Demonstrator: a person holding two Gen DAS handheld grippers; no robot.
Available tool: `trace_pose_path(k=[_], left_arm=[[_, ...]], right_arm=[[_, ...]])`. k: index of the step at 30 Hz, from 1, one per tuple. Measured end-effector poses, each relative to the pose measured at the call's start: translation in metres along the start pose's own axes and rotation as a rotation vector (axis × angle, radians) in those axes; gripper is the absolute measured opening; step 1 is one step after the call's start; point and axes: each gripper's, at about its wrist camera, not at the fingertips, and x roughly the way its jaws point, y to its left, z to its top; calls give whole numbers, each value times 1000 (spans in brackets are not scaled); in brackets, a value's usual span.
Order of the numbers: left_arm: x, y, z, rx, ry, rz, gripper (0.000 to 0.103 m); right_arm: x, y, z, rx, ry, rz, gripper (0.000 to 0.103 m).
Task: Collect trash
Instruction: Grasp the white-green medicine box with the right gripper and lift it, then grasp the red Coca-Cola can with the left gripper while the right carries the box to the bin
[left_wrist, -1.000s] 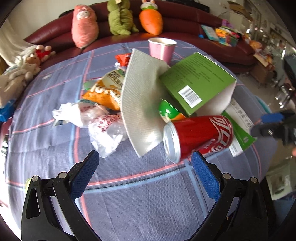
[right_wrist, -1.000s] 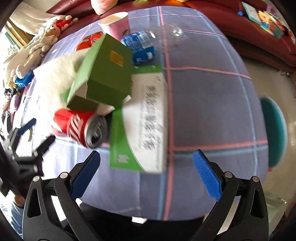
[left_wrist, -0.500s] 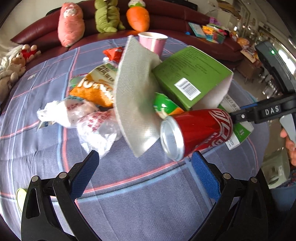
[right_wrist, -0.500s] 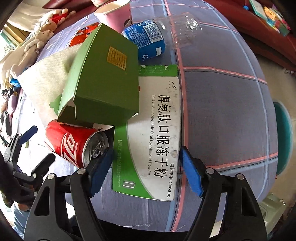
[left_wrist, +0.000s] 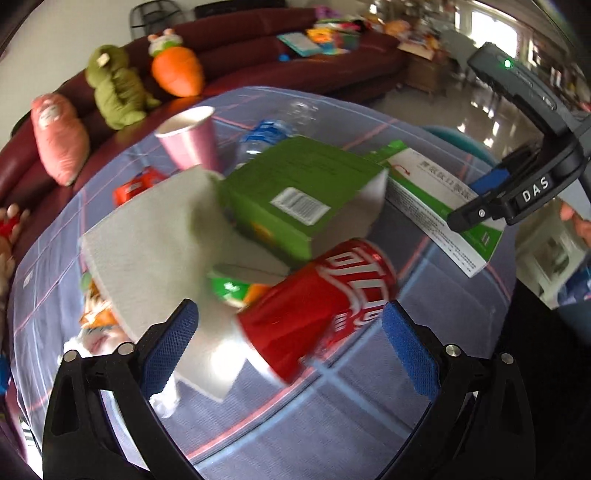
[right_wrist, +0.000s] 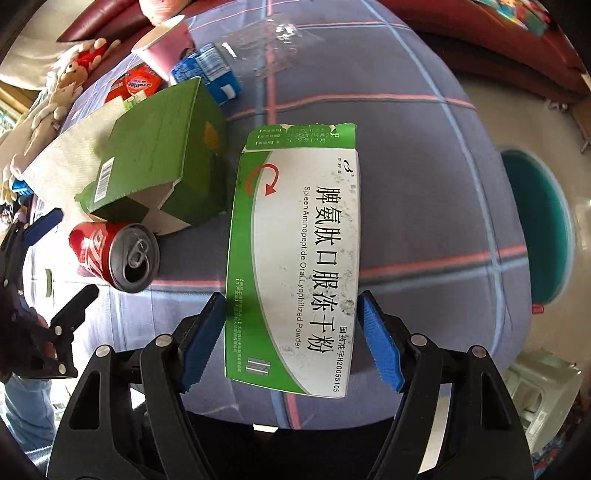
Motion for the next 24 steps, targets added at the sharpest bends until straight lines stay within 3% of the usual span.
trace_pose_path(k=[6,11,13,17,24], left_arm=[[1,-23,-12,-22,51,-6,62],[-4,-43,-13,-59,67,-67,63],[-6,-42,-11,-57,69,-43,64],[-10,-43,-5,-25,66,6,88],[25,-49,14,57,142,33,93]], right_arm=[[-1,-26,-17,31,-19,8,70],[2,-39,-30,40,-25,22,71],[-5,-43,-33,38,-29,22,71],[-6,-51,-39,35,-26,33,71],[-1,-46,-35,27,-6,41,72]])
